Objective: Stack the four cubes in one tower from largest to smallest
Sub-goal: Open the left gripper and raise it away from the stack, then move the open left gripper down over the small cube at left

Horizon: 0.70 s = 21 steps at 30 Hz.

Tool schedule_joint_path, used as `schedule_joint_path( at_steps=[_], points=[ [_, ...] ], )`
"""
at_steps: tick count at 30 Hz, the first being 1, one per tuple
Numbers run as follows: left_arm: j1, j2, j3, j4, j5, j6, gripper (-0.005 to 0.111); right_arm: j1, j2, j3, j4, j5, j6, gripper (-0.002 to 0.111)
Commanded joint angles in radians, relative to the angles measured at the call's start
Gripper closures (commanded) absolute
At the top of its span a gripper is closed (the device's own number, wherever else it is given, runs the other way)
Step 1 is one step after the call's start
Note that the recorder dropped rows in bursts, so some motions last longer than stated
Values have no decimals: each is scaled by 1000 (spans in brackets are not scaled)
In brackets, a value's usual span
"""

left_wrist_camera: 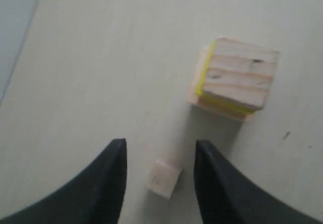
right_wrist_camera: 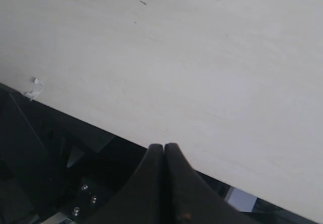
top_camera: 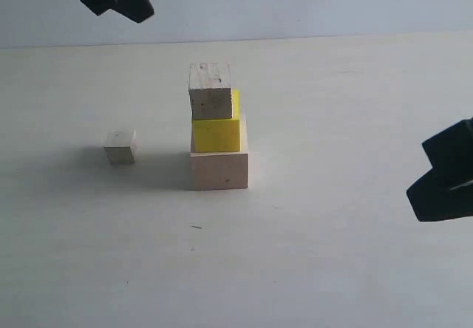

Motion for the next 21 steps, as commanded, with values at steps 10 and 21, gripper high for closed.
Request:
schedule_joint_path(
  at_steps=[10, 21],
  points=[
    [117, 14, 53, 108, -33, -613, 107, 0, -6, 5, -4, -51, -34, 108],
    [125, 197, 145, 80, -44, -904, 81, 0, -6, 5, -4, -56, -37, 108]
  ],
)
